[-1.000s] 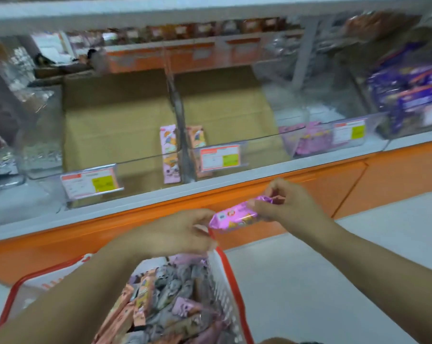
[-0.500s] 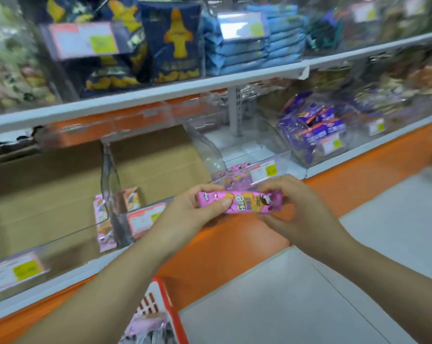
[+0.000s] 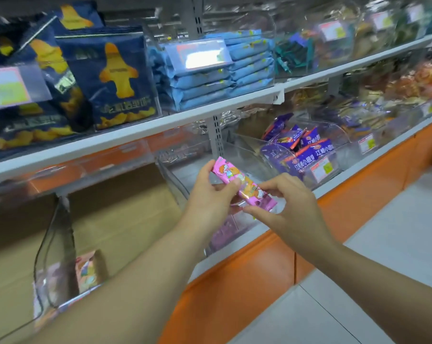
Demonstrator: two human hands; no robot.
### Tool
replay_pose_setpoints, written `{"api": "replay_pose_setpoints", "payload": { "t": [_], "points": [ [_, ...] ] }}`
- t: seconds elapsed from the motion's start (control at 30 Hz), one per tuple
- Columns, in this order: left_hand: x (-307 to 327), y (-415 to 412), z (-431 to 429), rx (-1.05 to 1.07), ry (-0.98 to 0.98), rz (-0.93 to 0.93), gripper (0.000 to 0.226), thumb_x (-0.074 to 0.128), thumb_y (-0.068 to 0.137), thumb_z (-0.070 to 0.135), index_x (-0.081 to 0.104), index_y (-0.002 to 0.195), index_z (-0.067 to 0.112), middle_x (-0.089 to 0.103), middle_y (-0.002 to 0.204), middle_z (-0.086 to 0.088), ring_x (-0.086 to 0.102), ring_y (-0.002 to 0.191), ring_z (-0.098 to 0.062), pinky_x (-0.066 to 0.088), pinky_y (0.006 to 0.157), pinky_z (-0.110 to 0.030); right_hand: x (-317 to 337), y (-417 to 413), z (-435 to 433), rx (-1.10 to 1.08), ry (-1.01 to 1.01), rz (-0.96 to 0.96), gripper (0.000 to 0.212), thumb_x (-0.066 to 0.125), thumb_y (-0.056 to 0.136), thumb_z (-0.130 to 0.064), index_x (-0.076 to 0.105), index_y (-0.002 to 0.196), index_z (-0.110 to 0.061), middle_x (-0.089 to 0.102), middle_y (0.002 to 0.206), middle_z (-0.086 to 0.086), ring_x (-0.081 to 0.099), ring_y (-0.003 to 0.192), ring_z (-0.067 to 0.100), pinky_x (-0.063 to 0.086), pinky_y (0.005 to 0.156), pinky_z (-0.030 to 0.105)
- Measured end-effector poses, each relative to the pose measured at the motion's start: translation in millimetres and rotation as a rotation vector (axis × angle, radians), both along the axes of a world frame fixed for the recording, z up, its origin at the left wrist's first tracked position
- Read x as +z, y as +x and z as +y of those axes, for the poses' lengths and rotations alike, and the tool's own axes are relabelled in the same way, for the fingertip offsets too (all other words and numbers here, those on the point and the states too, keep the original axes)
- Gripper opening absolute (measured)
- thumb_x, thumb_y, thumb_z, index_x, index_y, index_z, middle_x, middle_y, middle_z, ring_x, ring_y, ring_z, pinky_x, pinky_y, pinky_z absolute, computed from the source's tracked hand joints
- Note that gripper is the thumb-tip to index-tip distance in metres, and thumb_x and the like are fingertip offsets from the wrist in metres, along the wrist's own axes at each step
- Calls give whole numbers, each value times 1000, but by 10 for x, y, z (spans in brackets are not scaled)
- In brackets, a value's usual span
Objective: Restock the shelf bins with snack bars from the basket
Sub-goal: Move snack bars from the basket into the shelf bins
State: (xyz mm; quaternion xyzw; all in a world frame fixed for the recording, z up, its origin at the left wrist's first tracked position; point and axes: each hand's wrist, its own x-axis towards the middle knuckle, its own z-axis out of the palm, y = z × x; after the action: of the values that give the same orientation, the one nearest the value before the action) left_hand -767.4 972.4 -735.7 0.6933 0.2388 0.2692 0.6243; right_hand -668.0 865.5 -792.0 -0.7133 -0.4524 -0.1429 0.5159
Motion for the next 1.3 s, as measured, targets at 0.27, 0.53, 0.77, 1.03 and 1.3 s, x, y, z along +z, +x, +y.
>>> {"api": "replay_pose_setpoints", "payload": {
  "t": [0.27, 0.53, 0.77, 1.03, 1.3],
  "points": [
    [-193, 759, 813, 208, 216, 208, 61, 60, 92, 12, 29, 143, 27, 60, 123, -11, 61, 108, -31, 48, 97, -47, -55, 911, 454, -60, -334, 115, 40, 54, 96, -20, 50, 136, -18, 45, 141, 3, 41, 130, 18, 27, 96, 18],
    [-634, 1326, 1140, 114, 127, 465, 50, 67, 86, 13, 36, 122, 29, 61, 118, -17, 63, 102, -39, 52, 89, -51, -285, 1062, 568, -76, -178, 218, 32, 51, 94, -4, 66, 120, -16, 68, 114, 5, 60, 84, 6, 45, 75, 13],
    [-686, 1408, 942, -70, 317, 699, 16, 65, 89, 18, 52, 97, 16, 67, 68, 0, 57, 52, -14, 43, 46, -21, -406, 1082, 600, -67, -95, 263, 36, 50, 93, -3, 69, 116, -23, 69, 88, 0, 52, 59, 4, 43, 61, 24],
    [-566, 1337, 801, -183, 662, 1024, 20, 53, 93, 17, 60, 112, 21, 63, 95, -4, 57, 78, -19, 46, 65, -24, -385, 1036, 596, -88, -76, 319, 36, 49, 94, -4, 67, 119, -23, 72, 101, 7, 64, 87, 21, 52, 79, 38],
    [-463, 1125, 730, -174, 757, 951, 36, 50, 96, 11, 54, 131, 6, 54, 135, -13, 55, 110, -24, 44, 82, -25, -381, 879, 577, -118, -115, 389, 36, 42, 100, -11, 59, 128, -24, 67, 112, 8, 60, 96, 19, 51, 85, 32]
  ]
}}
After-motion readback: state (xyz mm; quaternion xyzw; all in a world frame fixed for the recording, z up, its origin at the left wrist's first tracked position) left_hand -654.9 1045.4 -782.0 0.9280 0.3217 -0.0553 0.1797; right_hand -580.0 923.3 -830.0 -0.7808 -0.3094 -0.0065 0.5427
